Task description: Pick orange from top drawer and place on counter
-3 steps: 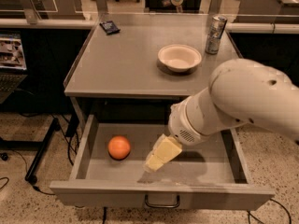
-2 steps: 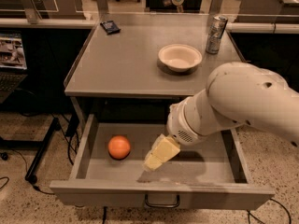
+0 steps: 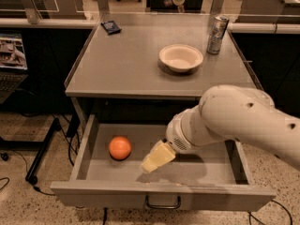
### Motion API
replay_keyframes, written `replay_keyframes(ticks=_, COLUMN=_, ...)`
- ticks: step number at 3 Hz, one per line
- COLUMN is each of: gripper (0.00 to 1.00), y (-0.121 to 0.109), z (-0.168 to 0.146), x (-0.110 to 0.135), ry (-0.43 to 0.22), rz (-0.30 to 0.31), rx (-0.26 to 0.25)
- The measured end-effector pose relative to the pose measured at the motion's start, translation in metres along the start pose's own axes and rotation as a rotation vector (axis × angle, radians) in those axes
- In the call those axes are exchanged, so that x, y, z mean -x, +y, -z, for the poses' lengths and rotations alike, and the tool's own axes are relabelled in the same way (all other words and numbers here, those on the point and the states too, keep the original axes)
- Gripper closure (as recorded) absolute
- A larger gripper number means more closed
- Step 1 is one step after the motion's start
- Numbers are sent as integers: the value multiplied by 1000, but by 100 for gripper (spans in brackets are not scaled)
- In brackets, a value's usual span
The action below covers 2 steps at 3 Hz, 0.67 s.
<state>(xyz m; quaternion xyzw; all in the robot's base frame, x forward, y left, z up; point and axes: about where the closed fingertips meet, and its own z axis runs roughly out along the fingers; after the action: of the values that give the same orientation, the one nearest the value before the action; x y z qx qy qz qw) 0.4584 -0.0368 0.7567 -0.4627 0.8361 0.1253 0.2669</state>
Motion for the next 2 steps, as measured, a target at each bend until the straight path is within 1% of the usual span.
replay_keyframes(ticks=1, gripper=0, y=-17, z=-36, x=0, ry=-14, rz=-36, rx=-8)
replay_keyframes(ticks=2, gripper=0, y=-25, z=-53, x=3, ry=-32, rz=-56, rx=-10)
